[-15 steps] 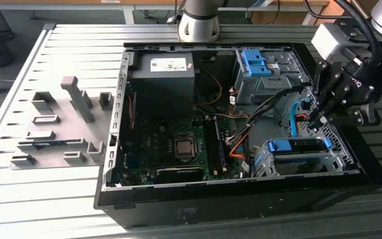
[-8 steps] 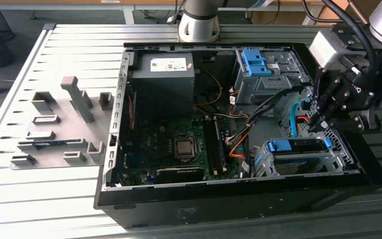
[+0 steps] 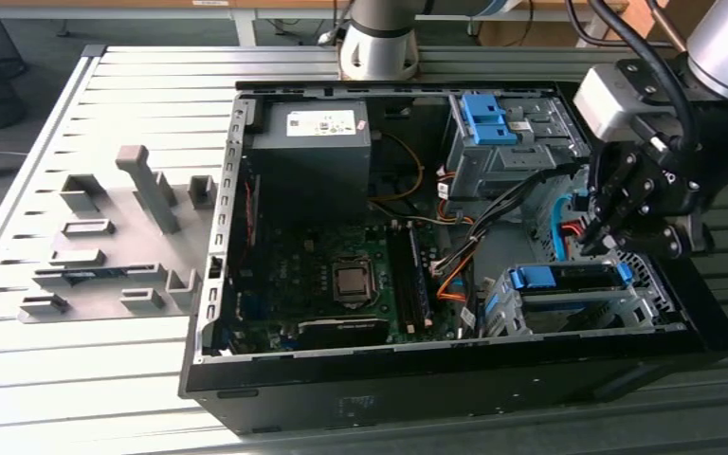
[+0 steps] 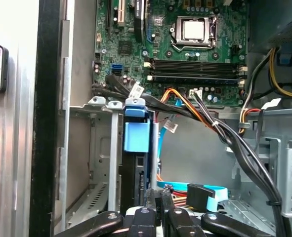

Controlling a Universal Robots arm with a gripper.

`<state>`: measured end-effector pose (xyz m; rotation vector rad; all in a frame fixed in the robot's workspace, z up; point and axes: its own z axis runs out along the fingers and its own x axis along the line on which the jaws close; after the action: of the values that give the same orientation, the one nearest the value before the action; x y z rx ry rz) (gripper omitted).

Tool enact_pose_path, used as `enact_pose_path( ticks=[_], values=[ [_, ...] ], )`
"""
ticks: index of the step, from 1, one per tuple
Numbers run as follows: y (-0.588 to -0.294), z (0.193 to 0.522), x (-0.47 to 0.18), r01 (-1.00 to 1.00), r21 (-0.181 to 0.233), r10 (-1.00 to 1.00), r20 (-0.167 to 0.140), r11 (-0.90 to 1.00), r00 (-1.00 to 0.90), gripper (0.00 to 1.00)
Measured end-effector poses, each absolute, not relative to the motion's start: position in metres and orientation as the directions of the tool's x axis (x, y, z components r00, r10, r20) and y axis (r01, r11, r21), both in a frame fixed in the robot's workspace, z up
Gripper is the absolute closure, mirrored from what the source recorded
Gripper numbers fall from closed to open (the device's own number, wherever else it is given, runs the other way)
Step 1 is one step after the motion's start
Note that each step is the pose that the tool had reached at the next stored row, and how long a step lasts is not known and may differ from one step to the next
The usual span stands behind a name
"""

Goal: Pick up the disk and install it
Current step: 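Insert the first disk wire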

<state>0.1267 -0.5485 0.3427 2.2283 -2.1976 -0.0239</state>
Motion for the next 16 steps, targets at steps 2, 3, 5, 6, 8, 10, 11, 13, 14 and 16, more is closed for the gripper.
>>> enact_pose_path(
  ticks=[2,3,5,6,8,10,11,13,14,16],
  values=[
    [-0.5517,0.3419,0.1267,-1.000,0.019,-1.000,-0.003,-0.012,0.012,0.84],
    [-0.5528,0.3415,0.1267,-1.000,0.019,-1.000,-0.003,-0.010,0.010,0.84],
    [-0.5534,0.3407,0.1267,-1.000,0.019,-1.000,-0.003,-0.009,0.009,0.84],
    [-0.5535,0.3403,0.1267,-1.000,0.019,-1.000,-0.003,-0.009,0.009,0.84],
    [-0.5547,0.3392,0.1266,-1.000,0.019,-1.000,-0.003,-0.009,0.009,0.84],
    [-0.5570,0.3386,0.1267,-1.000,0.019,-1.000,-0.003,-0.009,0.009,0.84],
    [-0.5579,0.3382,0.1267,-1.000,0.019,-1.000,-0.003,-0.009,0.009,0.84],
    [-0.5589,0.3376,0.1266,-1.000,0.019,-1.000,-0.003,-0.009,0.009,0.84],
    [-0.5591,0.3373,0.1267,-1.000,0.019,-1.000,-0.003,-0.009,0.009,0.84],
    [-0.5592,0.3368,0.1267,-1.000,0.019,-1.000,-0.002,-0.009,0.009,0.84]
  ],
)
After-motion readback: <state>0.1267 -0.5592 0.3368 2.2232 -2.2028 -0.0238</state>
